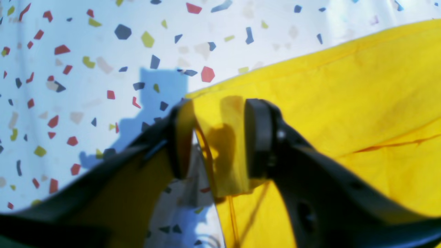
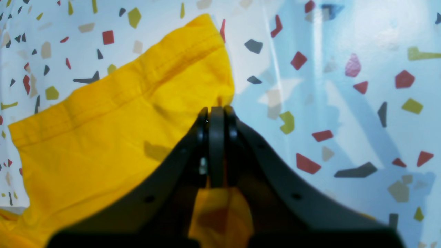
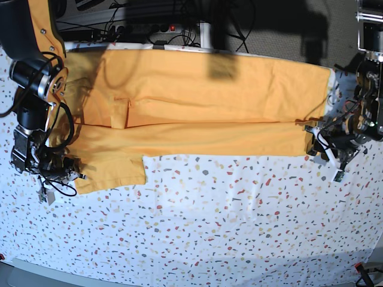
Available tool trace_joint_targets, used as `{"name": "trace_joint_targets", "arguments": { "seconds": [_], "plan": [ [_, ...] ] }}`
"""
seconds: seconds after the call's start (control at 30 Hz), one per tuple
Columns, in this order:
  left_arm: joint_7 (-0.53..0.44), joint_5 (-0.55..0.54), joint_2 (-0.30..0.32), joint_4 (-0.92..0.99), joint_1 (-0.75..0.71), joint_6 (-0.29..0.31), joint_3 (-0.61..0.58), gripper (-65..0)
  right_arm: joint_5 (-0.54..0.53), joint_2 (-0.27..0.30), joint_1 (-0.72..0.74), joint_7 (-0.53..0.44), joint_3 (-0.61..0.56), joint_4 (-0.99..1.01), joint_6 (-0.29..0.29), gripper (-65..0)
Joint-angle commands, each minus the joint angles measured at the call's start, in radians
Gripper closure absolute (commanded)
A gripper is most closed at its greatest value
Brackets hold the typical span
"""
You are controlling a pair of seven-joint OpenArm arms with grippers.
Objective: Fold the T-shirt properly
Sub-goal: 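Release the folded edges and regrasp the fold line with both grippers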
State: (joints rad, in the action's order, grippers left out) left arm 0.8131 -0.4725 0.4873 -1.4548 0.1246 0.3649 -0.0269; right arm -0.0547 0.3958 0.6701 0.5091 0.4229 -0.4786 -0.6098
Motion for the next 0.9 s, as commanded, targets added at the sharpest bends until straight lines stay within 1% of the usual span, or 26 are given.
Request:
{"name": "trace_joint_targets", "arguments": {
  "seconds": [0.0, 0.07, 0.2, 0.37, 0.5, 0.67, 0.77, 0.87],
  "plan": [
    [-0.022, -0.025, 0.017, -0.014, 0.019, -0.002, 0.008, -26.7, -0.009, 0.014, 0.031, -0.011, 0.0, -0.017, -0.004, 0.0],
    [-0.022, -0.052, 0.017, -0.014, 0.019, -0.002, 0.008, -26.7, -0.009, 0.014, 0.031, -0.007, 0.0, -0.017, -0.005, 0.0],
    [-0.022, -0.051, 0.017, -0.014, 0.019, -0.002, 0.008, -26.7, -0.009, 0.014, 0.031, -0.006, 0.0, -0.017, -0.008, 0.0],
    [-0.037, -0.052, 0.017, 0.031, 0.02, -0.002, 0.008, -26.7, -0.058, 0.014, 0.031, -0.003, 0.0, -0.017, -0.047, 0.0],
    [-0.058, -0.052, 0.017, 0.094, 0.026, -0.003, 0.008, -26.7, -0.057, 0.014, 0.031, -0.004, 0.0, -0.017, -0.048, 0.0],
    [-0.06, -0.057, 0.017, 0.093, 0.034, -0.002, 0.008, -26.4, -0.057, 0.015, 0.031, -0.004, 0.0, -0.017, -0.048, 0.0],
    [-0.06, -0.056, 0.017, 0.092, 0.048, -0.002, 0.008, -25.5, -0.057, 0.014, 0.031, -0.004, 0.0, -0.017, -0.048, 0.0],
    [-0.058, -0.056, 0.017, 0.091, 0.047, -0.002, 0.008, -20.8, -0.057, 0.014, 0.031, -0.003, 0.0, -0.017, -0.048, 0.0]
  ]
}}
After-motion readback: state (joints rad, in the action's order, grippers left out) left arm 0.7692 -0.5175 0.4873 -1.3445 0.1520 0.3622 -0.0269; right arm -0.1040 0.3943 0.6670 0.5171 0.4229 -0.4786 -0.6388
